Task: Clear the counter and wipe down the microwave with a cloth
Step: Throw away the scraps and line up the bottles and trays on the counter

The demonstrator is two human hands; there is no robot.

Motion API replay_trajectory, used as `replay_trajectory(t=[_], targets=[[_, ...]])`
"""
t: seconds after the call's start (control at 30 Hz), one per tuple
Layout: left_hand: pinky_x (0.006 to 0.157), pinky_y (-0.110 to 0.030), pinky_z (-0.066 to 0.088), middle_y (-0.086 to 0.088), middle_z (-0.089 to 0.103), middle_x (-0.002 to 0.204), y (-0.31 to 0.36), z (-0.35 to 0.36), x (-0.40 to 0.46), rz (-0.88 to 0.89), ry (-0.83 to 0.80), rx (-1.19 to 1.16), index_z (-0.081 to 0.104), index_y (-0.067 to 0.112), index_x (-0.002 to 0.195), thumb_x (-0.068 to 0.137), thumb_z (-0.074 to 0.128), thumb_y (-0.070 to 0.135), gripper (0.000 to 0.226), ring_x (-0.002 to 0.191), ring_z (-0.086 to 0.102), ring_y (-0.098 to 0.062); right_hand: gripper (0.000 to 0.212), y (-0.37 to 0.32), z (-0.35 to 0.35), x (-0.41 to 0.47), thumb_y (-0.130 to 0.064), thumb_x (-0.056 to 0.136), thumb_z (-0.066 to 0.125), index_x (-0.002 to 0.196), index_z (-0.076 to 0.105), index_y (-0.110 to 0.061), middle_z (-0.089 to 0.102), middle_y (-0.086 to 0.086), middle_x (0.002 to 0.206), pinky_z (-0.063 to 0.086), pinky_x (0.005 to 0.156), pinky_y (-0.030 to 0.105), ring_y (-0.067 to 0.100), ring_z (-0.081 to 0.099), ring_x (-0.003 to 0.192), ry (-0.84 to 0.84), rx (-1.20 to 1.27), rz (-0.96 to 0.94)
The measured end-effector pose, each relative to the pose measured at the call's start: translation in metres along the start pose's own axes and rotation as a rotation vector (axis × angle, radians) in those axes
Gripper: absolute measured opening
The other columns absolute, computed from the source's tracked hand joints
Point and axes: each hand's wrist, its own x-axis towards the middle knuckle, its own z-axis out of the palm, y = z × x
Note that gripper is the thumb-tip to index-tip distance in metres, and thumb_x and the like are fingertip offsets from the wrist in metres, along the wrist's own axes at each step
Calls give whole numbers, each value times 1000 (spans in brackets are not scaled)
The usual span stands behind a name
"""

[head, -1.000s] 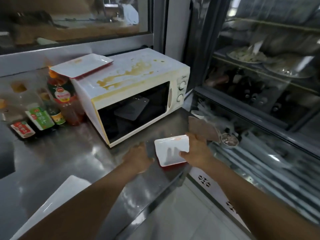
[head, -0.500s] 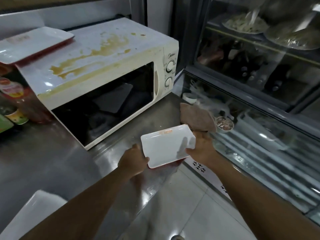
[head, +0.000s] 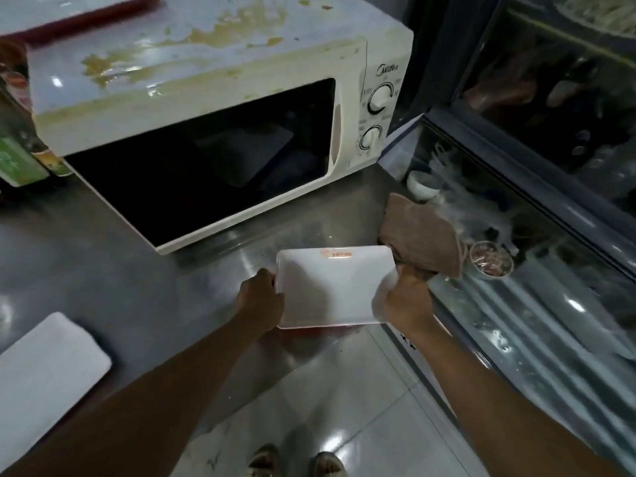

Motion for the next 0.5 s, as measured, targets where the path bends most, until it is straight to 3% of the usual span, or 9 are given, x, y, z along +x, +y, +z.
replay_trajectory(t=[0.27, 0.37, 0.5], targets=[[71, -33, 49, -13, 64, 102, -14, -24, -27, -98, 109, -104, 55, 7, 100, 84, 59, 6, 17, 86, 59, -25, 47, -14, -11, -7, -5, 74, 66, 118, 50, -2, 59, 15, 117, 49, 86, 33, 33, 59, 106, -107, 74, -127], [72, -31, 45, -13, 64, 104, -25, -45, -49, -151, 178, -97, 56, 6, 105, 84, 57, 6, 21, 92, 59, -28, 44, -36, -15, -19, -3, 70, 69, 112, 53, -4, 62, 14, 110, 49, 76, 27, 30, 61, 100, -106, 62, -243], [74, -30, 40, -15, 64, 107, -46, -78, -83, -217, 273, -90, 56, 6, 104, 83, 55, 6, 21, 100, 58, -32, 46, -72, -18, -41, -4, 72, 68, 114, 48, -7, 60, 12, 112, 54, 79, 33, 30, 60, 101, -166, -23, -361]])
